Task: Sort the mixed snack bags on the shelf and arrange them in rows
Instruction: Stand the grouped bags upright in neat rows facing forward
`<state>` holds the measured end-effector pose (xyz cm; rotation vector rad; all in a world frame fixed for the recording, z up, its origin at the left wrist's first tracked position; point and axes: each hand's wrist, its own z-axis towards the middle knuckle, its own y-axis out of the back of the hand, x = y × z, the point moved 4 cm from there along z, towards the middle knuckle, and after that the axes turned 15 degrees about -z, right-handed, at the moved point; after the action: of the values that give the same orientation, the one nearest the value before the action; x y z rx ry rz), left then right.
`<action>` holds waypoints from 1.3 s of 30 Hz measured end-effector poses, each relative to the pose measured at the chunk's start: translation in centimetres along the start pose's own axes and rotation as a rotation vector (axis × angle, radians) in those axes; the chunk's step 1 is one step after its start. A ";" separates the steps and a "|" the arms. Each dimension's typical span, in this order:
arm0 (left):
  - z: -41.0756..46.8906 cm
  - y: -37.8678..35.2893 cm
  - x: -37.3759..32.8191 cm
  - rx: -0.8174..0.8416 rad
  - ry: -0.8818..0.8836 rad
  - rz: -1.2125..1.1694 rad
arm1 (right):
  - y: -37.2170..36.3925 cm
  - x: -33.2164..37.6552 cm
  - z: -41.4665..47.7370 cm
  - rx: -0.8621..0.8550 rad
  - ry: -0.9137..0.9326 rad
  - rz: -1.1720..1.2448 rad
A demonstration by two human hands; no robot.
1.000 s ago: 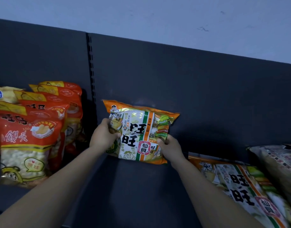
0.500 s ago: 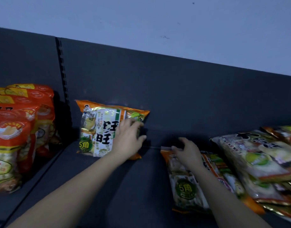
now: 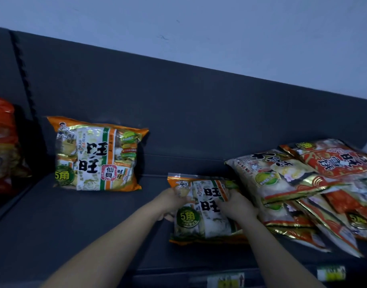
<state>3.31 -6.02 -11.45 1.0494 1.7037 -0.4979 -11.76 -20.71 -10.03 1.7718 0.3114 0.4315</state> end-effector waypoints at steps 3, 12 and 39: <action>0.1 0.3 0.8 -0.075 0.037 -0.162 | 0.7 -0.4 -0.8 -0.028 0.019 0.058; -1.8 2.1 0.2 -0.267 -0.182 -0.437 | -0.2 -0.7 -1.7 -0.156 0.094 0.451; -10.0 28.5 5.1 -0.795 -0.449 -0.180 | -2.7 24.3 -7.4 -0.098 0.664 0.490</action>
<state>21.09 18.66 -7.82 0.1887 1.3914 -0.1138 6.73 -3.20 -8.13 1.5555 0.3058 1.3711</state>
